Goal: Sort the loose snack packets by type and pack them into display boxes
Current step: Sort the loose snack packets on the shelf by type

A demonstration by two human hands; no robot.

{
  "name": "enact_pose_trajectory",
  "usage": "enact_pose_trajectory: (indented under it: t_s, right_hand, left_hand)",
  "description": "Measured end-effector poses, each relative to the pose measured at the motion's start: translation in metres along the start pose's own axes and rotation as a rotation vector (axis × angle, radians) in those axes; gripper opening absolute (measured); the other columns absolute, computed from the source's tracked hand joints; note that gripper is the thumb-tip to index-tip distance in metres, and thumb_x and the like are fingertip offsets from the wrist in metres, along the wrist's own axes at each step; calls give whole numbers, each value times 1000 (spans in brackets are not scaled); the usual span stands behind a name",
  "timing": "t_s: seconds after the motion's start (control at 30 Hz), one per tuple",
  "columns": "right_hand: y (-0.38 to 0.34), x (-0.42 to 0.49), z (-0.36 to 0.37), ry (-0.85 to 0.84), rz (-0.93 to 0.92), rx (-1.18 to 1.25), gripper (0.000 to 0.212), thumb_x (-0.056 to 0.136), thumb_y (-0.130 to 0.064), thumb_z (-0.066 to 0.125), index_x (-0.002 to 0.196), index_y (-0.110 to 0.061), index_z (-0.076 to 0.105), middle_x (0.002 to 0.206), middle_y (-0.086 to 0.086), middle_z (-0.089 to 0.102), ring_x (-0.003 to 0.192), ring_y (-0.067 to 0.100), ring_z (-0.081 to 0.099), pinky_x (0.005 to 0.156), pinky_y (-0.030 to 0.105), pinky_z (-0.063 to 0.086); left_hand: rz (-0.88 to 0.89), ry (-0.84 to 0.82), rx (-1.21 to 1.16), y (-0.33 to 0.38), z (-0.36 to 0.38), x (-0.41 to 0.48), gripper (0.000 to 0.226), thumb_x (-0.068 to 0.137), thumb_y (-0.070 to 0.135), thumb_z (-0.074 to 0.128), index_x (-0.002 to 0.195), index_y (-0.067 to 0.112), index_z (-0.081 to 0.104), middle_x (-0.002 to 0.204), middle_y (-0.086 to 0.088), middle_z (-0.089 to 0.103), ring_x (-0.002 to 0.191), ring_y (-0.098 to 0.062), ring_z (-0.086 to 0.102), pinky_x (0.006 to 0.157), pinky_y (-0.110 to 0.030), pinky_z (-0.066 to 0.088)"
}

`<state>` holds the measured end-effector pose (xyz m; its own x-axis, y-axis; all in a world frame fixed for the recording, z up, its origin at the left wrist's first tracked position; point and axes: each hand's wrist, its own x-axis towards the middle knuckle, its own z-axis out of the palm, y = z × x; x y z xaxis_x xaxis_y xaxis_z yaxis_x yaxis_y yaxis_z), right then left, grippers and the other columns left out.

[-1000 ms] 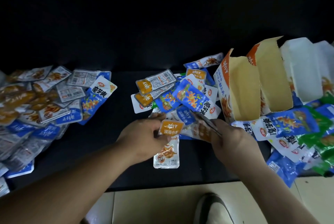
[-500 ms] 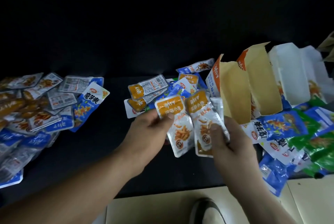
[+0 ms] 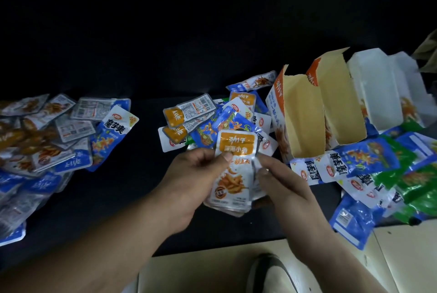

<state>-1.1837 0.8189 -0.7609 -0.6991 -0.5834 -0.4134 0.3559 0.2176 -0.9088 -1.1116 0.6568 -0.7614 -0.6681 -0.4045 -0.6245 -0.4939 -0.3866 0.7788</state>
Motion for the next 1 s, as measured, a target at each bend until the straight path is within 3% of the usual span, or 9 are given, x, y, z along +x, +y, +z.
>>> enact_pose_trajectory:
  t_s: [0.07,0.13,0.23,0.33,0.4,0.53,0.67,0.83,1.0]
  right_hand:
    - [4,5,-10,23,-30,-108,29,103,-17,56,103,-34,80,99,-9,78,92,6,72,77,28,57]
    - [17,15,-22,170,-189,-402,19,97,-14,66,100,-29,78,96,-12,75,89,2,70,74,20,53]
    - [44,36,-32,217,-374,-928,20,90,-16,72,108,-25,74,101,-6,71,94,17,68,74,35,57]
    - [58,49,-27,171,-408,-1101,39,82,-32,81,119,-24,71,115,-2,66,103,26,63,74,40,58]
    - [62,53,-25,177,-416,-1214,55,75,-39,87,124,-25,70,121,-1,63,106,29,59,73,40,57]
    - [64,58,-26,214,-517,-1337,39,81,-34,82,117,-21,74,115,1,64,96,31,61,68,41,57]
    - [54,49,-35,317,-630,-1305,14,94,-23,68,104,-22,78,104,-3,69,89,30,65,67,40,55]
    - [16,22,-34,505,-631,-1109,15,93,-24,61,92,-20,75,79,0,70,68,29,64,55,36,46]
    - [1,17,8,286,-215,-295,19,98,-17,68,95,-30,81,80,-3,78,76,15,73,72,34,60]
  left_hand:
    - [2,62,52,0,-10,2,17,91,30,76,102,17,74,93,-4,81,85,-23,79,81,-48,63]
    - [11,138,134,-2,-22,4,17,90,28,78,104,20,71,88,2,80,78,-18,79,70,-42,63]
    - [54,245,218,-9,-36,5,36,88,20,81,114,28,59,86,9,79,71,-7,76,56,-27,57]
    - [86,215,221,-23,-41,4,53,91,13,78,124,39,47,90,11,79,78,-6,77,62,-27,59]
    - [82,213,230,-31,-39,6,42,93,10,76,119,35,54,92,12,79,81,-7,77,70,-34,63]
    - [72,244,229,-36,-33,14,23,93,13,76,110,25,68,92,13,79,80,-6,77,70,-31,62]
    - [94,254,174,-28,-33,16,21,92,13,77,107,24,68,91,11,79,80,-7,77,61,-24,60]
    - [128,283,145,-12,-40,14,12,97,23,71,107,27,64,95,8,77,78,-2,76,54,-16,55]
    - [69,143,87,-1,-34,3,13,97,24,71,109,24,67,95,8,80,85,-11,78,81,-39,60]
